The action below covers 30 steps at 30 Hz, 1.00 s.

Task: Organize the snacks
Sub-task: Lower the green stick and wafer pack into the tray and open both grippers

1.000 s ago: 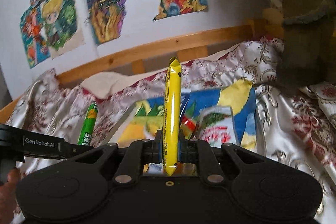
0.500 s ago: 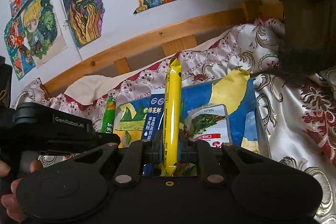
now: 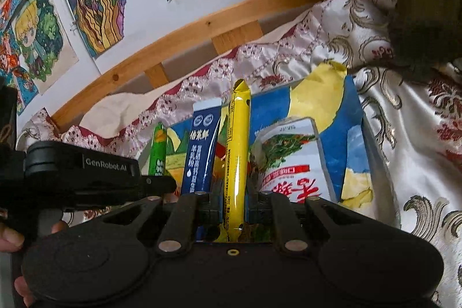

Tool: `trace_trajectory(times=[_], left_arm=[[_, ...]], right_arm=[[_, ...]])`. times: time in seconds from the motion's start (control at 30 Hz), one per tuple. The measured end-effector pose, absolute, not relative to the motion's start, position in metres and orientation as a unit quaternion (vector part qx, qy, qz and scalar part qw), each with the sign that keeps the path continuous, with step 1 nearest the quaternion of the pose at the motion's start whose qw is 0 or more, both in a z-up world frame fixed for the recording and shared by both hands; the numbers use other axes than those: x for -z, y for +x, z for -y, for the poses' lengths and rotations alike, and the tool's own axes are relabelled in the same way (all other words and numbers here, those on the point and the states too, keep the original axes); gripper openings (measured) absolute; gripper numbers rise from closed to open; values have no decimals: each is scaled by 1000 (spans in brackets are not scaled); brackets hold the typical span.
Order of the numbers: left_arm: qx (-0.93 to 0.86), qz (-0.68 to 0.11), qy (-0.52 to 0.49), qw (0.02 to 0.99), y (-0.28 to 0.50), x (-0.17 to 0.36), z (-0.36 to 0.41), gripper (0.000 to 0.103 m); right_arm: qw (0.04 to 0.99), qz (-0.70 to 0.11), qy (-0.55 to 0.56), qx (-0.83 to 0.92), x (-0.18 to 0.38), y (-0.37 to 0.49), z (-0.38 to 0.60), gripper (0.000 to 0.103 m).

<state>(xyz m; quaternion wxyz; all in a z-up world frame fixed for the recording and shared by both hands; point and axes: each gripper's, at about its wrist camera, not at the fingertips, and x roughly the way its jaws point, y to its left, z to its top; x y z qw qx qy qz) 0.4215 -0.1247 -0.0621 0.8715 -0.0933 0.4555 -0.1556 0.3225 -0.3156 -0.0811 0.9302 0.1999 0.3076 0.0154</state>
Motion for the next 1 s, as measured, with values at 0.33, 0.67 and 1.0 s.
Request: trace_trajectory(times=[0.33,0.67,1.0], left_arm=[[145,-457,-83,873,417,69,123,19],[142,-455,-71,876,411,76,126,19],[140,-439,-71,885,399,53,119,41]], right_arm=[[926,-328,186,-20,89,324,307,14],[933,-324,155,-14,87,323,300,20],[946,-299,121,-3,68,312,300,32]])
